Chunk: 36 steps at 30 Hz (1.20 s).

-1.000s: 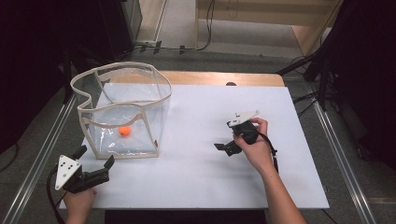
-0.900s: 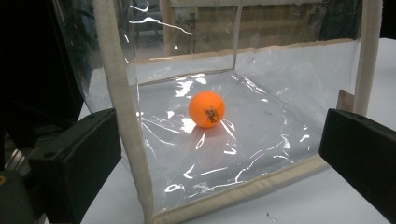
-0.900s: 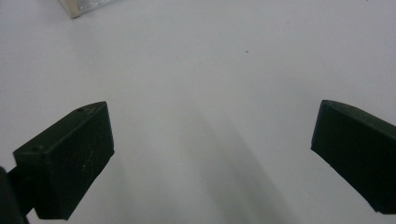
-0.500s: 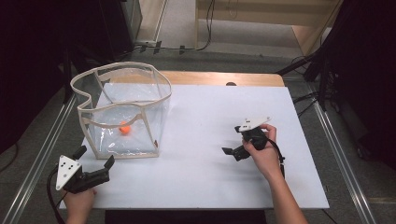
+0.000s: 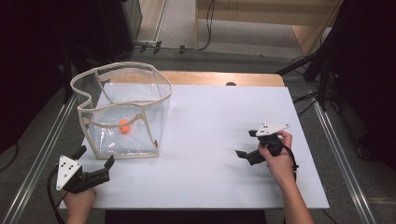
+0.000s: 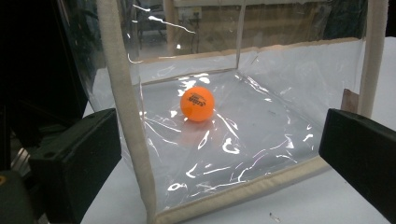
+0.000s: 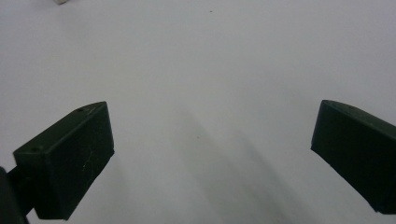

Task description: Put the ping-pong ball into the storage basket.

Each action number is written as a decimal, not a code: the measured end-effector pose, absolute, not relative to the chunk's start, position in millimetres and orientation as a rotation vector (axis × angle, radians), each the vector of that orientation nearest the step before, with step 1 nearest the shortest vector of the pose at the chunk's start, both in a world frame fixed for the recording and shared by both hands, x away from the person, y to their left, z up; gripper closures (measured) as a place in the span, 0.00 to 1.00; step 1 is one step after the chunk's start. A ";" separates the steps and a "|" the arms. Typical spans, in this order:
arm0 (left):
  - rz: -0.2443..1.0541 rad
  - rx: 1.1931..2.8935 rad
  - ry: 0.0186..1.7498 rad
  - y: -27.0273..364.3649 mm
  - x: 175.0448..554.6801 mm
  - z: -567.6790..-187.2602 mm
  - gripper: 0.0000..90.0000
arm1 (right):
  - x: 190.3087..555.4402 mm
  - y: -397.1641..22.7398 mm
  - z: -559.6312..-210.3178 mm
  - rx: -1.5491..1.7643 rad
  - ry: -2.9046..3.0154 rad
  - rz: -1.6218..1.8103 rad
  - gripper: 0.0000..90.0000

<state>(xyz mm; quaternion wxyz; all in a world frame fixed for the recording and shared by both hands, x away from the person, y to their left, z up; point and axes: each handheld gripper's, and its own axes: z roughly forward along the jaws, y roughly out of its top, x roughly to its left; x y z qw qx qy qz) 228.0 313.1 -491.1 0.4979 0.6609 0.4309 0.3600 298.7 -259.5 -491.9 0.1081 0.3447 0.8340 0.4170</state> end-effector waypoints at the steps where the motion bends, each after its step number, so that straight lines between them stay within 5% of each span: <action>1: 0.871 1.601 1.043 313.0 228.1 -491.2 0.00 | 296.9 -262.4 -492.1 1.029 2.448 1.225 0.00; 36: 0.862 1.601 1.043 313.2 229.2 -491.0 0.00 | 239.4 -335.2 -510.9 1.157 2.185 1.368 0.00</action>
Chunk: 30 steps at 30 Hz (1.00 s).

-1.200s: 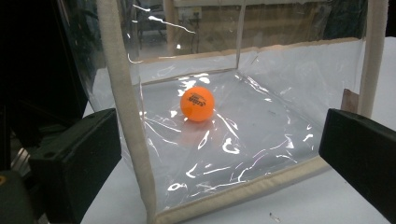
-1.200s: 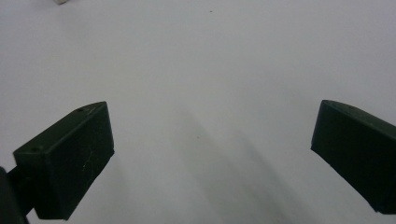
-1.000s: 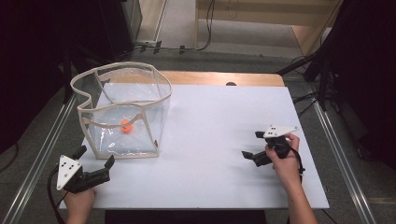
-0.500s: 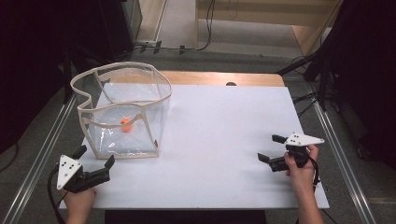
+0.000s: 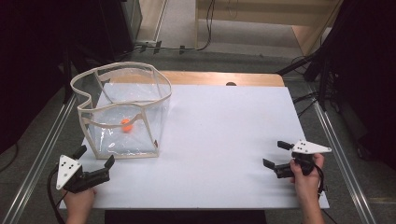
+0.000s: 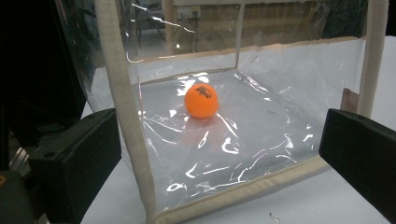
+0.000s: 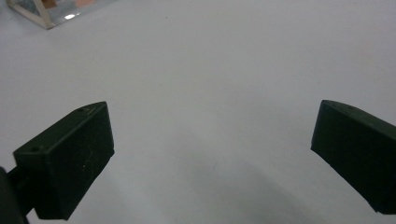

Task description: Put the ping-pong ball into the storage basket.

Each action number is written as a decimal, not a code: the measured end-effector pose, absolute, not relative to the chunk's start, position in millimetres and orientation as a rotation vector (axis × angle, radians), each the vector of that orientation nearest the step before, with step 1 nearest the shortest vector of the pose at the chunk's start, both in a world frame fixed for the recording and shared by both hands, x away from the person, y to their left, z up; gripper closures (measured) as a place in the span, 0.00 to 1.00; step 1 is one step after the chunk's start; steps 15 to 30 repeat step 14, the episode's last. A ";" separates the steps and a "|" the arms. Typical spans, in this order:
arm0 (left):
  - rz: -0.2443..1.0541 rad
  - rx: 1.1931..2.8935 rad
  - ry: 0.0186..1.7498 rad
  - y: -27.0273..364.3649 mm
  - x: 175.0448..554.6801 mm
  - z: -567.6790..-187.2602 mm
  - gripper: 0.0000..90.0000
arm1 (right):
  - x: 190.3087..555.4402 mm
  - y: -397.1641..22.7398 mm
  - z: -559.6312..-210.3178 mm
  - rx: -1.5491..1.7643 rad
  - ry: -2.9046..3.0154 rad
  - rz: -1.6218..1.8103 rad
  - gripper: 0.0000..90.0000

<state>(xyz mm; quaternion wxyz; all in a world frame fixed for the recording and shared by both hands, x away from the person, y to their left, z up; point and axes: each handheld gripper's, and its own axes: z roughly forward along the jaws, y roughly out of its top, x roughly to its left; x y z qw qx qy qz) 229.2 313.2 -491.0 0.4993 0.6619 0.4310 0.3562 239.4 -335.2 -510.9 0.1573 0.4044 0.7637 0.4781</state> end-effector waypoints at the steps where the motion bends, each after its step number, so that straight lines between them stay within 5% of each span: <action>1: 0.860 1.600 1.045 313.2 229.3 -490.9 0.00 | 237.4 -335.0 -511.7 1.166 2.189 1.366 0.00; 30: 0.856 1.601 1.043 313.9 229.1 -490.8 0.00 | 225.2 -342.7 -515.8 1.199 2.143 1.352 0.00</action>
